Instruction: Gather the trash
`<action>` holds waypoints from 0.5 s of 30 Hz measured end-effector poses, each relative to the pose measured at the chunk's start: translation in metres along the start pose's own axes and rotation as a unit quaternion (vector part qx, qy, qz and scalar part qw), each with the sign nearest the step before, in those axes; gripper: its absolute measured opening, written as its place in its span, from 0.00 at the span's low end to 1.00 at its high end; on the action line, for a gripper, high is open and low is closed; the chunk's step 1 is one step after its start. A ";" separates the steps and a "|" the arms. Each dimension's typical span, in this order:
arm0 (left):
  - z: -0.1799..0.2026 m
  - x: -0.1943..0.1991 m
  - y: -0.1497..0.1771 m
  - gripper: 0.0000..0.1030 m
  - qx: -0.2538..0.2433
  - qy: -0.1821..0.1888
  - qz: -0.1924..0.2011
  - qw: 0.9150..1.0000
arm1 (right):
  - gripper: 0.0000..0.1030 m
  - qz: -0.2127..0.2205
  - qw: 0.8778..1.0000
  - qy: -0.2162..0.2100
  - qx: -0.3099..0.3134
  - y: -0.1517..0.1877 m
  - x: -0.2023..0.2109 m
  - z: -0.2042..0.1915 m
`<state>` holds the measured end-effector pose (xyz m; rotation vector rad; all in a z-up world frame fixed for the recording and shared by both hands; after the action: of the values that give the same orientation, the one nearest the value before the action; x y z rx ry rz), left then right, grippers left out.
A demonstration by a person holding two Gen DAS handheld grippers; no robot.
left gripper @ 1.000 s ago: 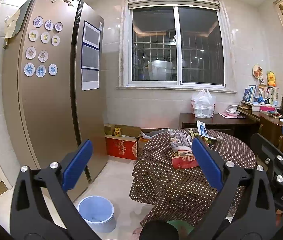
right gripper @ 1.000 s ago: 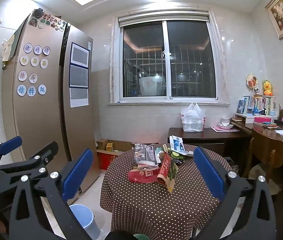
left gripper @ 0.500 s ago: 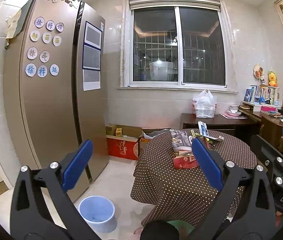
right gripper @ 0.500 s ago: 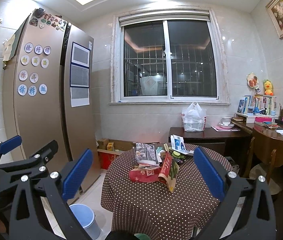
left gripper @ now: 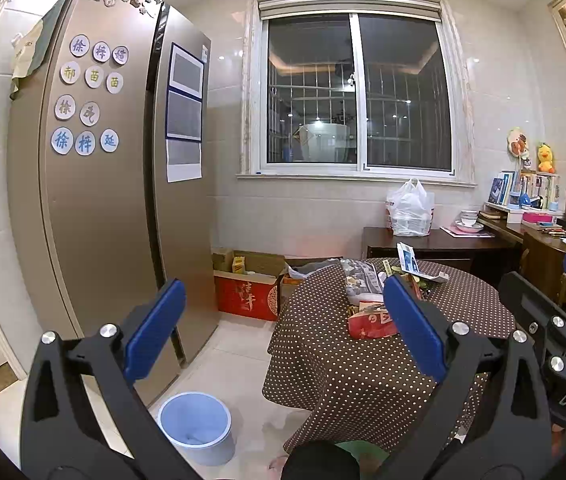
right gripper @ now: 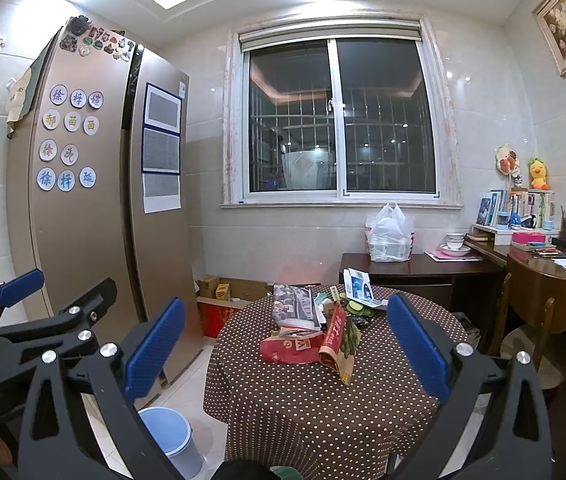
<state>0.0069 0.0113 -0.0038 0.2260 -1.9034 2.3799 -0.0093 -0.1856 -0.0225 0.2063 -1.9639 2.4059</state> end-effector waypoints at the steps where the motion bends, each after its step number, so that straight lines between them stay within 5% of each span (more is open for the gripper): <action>1: 0.000 0.000 0.000 0.94 0.000 0.000 0.000 1.000 | 0.96 0.000 1.000 0.000 0.000 0.000 0.000 0.000; 15: -0.002 -0.001 -0.001 0.94 -0.002 -0.002 0.001 1.000 | 0.96 -0.004 1.000 -0.005 -0.004 -0.001 -0.002 -0.006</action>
<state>0.0075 0.0137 -0.0030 0.2276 -1.9102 2.3794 -0.0081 -0.1794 -0.0227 0.2247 -1.9716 2.3968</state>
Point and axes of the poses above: each gripper's, at about its wrist camera, not at the fingertips, and x roughly against the way its jaws point, z to its right, y to its underside, the point moved 1 cm from there along -x, roughly the way its jaws point, and after that the axes turned 13 degrees about x, right-handed, at the moved point
